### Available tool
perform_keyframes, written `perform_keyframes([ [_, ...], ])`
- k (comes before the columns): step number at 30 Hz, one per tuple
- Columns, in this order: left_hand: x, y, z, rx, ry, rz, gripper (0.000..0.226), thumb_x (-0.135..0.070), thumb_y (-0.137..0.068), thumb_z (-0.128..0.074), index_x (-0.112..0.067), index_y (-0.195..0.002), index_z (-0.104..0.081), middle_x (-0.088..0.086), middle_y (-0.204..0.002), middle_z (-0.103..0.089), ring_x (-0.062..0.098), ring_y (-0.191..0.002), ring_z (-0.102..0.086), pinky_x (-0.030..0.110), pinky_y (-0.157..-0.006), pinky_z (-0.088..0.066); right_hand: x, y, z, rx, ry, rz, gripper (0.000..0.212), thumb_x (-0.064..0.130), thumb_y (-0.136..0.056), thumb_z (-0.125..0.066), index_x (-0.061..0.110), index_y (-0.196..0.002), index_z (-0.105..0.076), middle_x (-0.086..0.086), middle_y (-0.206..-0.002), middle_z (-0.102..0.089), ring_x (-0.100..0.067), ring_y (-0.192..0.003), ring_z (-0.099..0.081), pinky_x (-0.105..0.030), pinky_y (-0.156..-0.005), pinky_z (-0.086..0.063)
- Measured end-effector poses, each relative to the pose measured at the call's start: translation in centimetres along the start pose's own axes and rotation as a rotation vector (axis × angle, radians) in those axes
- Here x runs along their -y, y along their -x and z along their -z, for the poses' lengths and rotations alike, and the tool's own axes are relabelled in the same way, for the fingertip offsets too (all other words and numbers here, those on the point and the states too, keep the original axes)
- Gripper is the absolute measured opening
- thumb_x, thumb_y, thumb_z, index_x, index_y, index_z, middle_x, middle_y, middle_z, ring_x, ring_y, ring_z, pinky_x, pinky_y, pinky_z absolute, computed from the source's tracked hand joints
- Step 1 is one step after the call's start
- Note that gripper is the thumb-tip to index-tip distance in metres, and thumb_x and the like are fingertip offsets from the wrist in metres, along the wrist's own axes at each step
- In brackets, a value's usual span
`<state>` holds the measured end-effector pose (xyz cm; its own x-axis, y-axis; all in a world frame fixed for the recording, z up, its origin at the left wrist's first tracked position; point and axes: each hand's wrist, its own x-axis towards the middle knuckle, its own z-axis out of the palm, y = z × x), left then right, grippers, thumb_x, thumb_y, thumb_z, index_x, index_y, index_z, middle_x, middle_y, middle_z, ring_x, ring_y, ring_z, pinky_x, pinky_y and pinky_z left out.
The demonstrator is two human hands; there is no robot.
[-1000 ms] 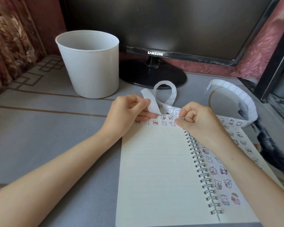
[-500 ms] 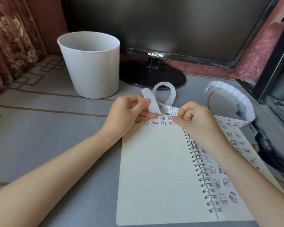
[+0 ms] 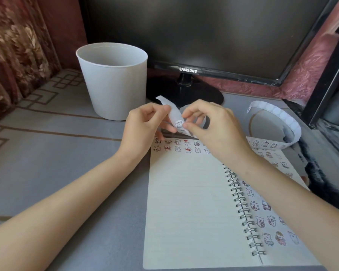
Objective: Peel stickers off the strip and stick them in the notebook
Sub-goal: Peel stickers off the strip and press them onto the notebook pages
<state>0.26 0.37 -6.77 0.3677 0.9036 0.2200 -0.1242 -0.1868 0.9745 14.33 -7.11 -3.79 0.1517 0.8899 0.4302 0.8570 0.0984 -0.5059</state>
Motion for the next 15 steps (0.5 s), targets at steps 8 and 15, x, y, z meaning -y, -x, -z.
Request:
perform_keyframes([
  [8, 0.0, -0.3, 0.4, -0.012, 0.0, -0.026, 0.02, -0.018, -0.095, -0.055, -0.003, -0.083, -0.062, 0.013, -0.081, -0.071, 0.014, -0.059, -0.067, 0.02, -0.041, -0.041, -0.6, -0.7, -1.2, -0.032, -0.18, -0.06, 0.007, 0.016, -0.081, -0.073, 0.021, -0.086, -0.072, 0.012, -0.074, -0.065, -0.001, -0.064, -0.054, -0.014, -0.064, -0.038],
  [15, 0.0, -0.4, 0.2, 0.029, 0.002, 0.018, 0.029, -0.025, -0.097, -0.051, -0.001, -0.09, -0.065, 0.004, -0.084, -0.072, 0.01, -0.057, -0.063, 0.018, -0.043, -0.039, -0.9, -0.5, -1.4, -0.043, -0.288, -0.078, 0.008, 0.01, -0.081, -0.072, 0.017, -0.084, -0.071, 0.016, -0.073, -0.063, 0.007, -0.062, -0.054, -0.007, -0.064, -0.038],
])
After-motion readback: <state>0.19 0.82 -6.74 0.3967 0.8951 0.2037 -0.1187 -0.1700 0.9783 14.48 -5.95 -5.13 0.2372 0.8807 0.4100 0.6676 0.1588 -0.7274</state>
